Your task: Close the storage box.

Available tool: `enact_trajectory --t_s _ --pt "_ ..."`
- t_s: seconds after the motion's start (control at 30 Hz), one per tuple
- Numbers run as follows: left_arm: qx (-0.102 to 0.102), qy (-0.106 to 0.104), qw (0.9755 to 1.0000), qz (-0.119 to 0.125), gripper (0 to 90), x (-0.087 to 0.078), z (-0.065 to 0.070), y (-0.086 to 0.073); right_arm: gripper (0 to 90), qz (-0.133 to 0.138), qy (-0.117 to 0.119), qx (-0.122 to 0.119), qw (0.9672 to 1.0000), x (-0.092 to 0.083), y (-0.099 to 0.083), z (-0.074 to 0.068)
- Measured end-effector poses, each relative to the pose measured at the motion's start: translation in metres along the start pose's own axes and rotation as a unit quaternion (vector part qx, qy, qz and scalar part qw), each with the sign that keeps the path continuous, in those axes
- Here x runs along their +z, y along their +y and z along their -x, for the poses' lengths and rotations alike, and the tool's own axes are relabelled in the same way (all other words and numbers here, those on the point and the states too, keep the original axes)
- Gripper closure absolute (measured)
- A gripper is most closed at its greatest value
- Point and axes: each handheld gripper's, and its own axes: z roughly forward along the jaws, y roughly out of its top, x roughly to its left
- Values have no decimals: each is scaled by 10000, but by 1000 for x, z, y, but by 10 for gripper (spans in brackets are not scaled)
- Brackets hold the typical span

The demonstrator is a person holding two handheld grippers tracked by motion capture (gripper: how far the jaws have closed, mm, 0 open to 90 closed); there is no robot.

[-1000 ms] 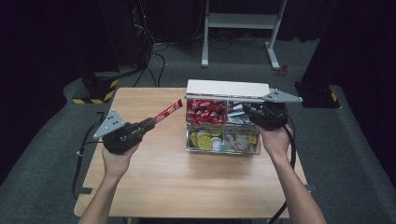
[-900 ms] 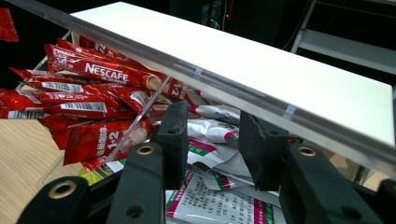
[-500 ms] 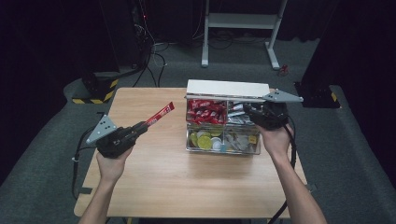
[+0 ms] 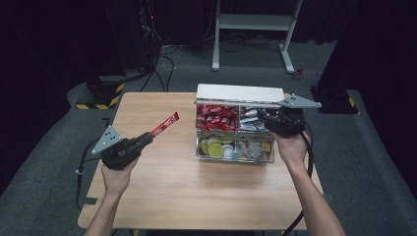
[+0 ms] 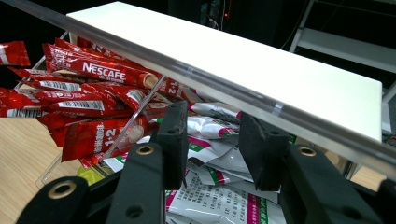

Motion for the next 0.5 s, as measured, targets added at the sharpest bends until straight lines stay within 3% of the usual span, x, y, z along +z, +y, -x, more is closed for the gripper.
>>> enact_trajectory --t_s 0.5 --pt "-31 114 9995 -279 830 21 -1 -21 623 -8 -14 -6 10000 -2 0 1"
